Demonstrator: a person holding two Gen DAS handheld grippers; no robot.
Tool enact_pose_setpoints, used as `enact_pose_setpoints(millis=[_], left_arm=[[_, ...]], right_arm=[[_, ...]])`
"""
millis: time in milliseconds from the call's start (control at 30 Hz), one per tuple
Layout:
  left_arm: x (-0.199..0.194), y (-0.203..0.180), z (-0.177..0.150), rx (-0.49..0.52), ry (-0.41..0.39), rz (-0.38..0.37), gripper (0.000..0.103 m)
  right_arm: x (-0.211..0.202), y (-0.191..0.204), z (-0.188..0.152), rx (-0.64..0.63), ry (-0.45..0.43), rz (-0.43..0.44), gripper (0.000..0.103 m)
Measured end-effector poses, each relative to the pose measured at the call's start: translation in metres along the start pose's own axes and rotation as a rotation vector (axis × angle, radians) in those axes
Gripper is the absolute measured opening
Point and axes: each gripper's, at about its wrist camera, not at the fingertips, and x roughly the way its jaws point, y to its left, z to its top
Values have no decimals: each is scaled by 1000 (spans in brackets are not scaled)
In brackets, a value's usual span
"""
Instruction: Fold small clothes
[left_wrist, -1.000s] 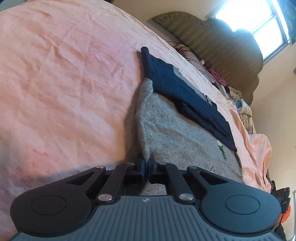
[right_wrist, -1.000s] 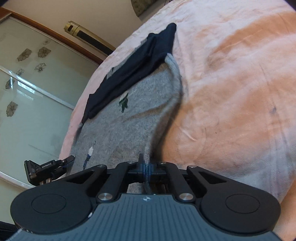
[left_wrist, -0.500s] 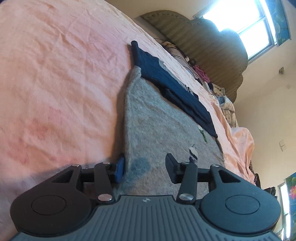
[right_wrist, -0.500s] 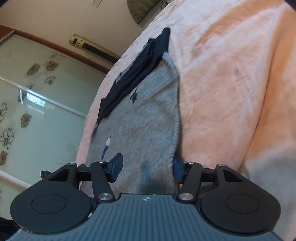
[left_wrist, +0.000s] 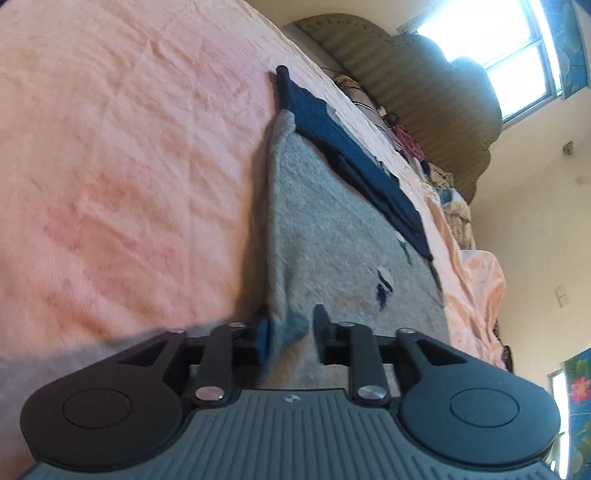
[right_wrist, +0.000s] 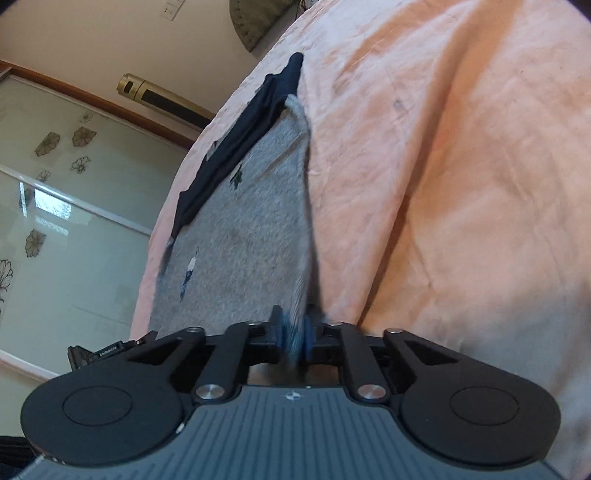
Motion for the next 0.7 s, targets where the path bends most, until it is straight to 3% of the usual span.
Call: enact_pose_setpoints(millis=[33, 100, 133, 167, 200, 333, 467, 500, 567, 600, 633, 667, 700], left_arm=[[-5, -1, -7, -6, 4, -27, 61], [-10, -8, -24, 15, 13, -41, 64], [-11, -13, -31, 41, 4, -25, 60], [-11, -18, -35, 70, -11, 7, 50], [-8, -21, -36, 96, -5, 56, 7], [-20, -6, -29, 85, -34, 129, 4], [-27, 4, -32, 39, 4, 82, 5], [-28, 2, -36, 35, 34, 56, 7], [-30, -1, -50, 4, 97, -16, 30], [-33, -3, -59, -7, 99, -58, 51], [-36, -5, -66, -12, 94, -89, 60], [-37, -9, -72, -4, 86, -92, 63], [-37, -13, -75, 17, 77, -68, 55]], right_arm=[[-1, 4, -6, -9, 12, 23, 61], [1, 13, -17, -32, 52, 26, 61], [2, 16, -20, -45, 56, 16, 51], [4, 17, -23, -50, 74, -4, 40], [7, 15, -24, -57, 103, -35, 11], [-17, 10, -22, -92, 59, -96, 8], [-29, -9, -27, -2, 34, -73, 6], [-29, -7, -31, 5, 36, -69, 11], [-30, 1, -39, 1, 38, -18, 39], [-31, 6, -43, -7, 36, 16, 63], [-29, 12, -47, -18, 41, 32, 73], [-24, 17, -50, -36, 58, 25, 73], [-20, 21, -52, -58, 66, -2, 58]])
